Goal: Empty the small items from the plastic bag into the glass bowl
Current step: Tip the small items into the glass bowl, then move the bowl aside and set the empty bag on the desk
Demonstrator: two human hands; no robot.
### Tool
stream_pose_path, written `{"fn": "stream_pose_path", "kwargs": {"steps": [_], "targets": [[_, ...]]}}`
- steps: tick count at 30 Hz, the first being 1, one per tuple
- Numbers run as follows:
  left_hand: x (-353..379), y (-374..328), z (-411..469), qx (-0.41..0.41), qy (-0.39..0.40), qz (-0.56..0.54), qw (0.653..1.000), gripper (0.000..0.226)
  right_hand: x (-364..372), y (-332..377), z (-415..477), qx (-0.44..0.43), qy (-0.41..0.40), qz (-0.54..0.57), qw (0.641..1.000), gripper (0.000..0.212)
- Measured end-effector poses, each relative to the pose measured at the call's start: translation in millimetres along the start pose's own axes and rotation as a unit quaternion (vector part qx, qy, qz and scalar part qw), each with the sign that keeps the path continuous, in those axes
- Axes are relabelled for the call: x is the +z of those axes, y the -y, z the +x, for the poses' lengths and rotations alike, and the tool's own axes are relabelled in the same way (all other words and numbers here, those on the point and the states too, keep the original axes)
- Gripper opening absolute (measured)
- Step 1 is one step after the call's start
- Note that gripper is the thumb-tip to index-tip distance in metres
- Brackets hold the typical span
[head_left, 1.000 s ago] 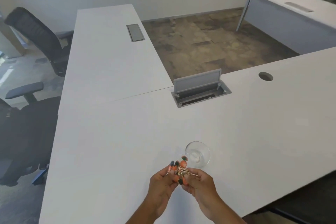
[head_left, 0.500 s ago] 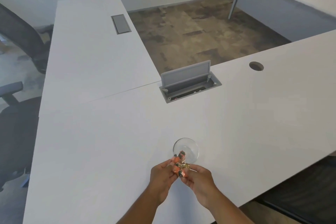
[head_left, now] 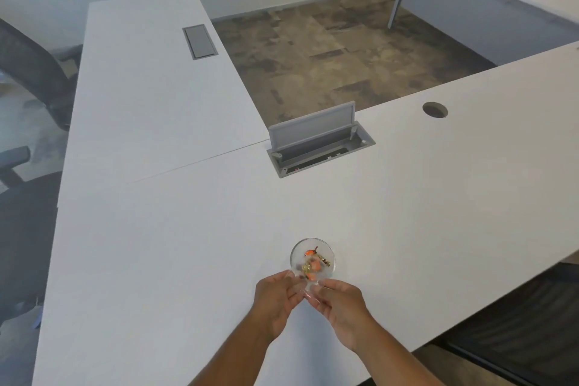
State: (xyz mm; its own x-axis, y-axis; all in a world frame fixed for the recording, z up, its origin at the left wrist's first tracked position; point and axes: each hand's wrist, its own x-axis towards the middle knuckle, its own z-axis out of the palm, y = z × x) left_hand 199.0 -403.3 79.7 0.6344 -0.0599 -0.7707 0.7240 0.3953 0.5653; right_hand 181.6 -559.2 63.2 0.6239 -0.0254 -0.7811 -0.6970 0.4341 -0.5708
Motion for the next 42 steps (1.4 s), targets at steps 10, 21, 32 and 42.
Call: {"fn": "stream_pose_path", "kwargs": {"steps": [10, 21, 32, 42], "targets": [[7, -16, -14, -0.007, -0.013, 0.009, 1.0, 0.023, 1, 10, 0, 0.025, -0.017, 0.022, 0.999, 0.029], [1, -16, -49, 0.012, 0.0, 0.017, 1.0, 0.018, 24, 32, -5, 0.036, -0.052, -0.007, 0.998, 0.029], [-36, -17, -77, 0.083, -0.021, 0.003, 0.996, 0.024, 72, 33, -32, -0.144, -0.094, -0.227, 0.959, 0.031], [-60, -38, -80, 0.315, -0.225, 0.181, 0.904, 0.04, 131, -2, -54, -0.357, -0.061, -0.425, 0.829, 0.029]]}}
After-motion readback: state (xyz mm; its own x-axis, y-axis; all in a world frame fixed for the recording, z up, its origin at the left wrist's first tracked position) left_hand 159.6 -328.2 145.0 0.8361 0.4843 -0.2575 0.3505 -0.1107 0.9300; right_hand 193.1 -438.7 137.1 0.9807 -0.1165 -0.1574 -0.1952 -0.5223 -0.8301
